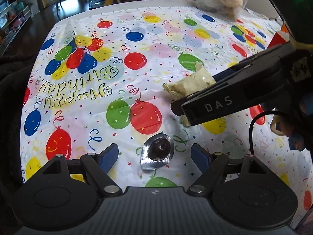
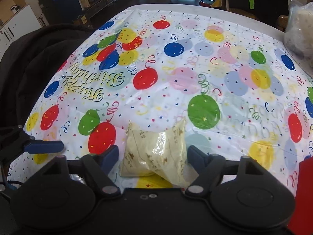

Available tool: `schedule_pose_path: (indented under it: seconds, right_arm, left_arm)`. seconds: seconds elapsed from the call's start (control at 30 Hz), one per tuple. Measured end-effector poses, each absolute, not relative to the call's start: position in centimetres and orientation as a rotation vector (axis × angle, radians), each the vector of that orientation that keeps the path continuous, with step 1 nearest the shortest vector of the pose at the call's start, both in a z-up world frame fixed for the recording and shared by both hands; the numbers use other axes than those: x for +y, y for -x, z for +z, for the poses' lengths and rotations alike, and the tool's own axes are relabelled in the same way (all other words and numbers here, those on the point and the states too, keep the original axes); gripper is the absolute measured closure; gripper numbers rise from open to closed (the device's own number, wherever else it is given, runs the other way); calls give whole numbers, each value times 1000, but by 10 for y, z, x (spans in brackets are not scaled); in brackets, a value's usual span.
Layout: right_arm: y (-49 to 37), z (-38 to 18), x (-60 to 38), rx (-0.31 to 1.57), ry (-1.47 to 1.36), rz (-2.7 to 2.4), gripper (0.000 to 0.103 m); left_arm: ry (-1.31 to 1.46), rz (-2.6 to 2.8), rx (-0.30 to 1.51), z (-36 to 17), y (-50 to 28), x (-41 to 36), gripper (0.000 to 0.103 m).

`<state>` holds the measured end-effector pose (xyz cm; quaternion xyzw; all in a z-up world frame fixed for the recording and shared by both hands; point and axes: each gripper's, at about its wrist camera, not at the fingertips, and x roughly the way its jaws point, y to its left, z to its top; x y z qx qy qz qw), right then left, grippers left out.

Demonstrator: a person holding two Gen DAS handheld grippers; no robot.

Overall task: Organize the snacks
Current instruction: 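Grasp the silver-wrapped round candy with the left tool while the right tool grasps the cream bag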

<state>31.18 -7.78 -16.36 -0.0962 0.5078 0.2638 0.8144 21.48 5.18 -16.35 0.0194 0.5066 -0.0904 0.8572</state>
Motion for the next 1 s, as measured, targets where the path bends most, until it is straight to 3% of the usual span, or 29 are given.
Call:
schedule_pose_path:
  seconds: [0.1, 0.23, 0.4, 1.0]
  right_arm:
    - [-312, -164, -76, 1071, 220, 563, 33]
    - [-311, -162, -75, 1057, 236, 577, 41]
    - [-307, -161, -75, 1046, 249, 592, 47]
    - [-275, -126, -116, 1004, 179, 610, 49]
  left_arm:
    - [-61, -204, 1068, -167, -217, 50, 38]
    - [-121, -219, 1041, -167, -214, 45, 46]
    - [-145, -243, 1024, -165, -210, 39, 68]
    - [-36, -179, 1029, -151, -199, 38, 70]
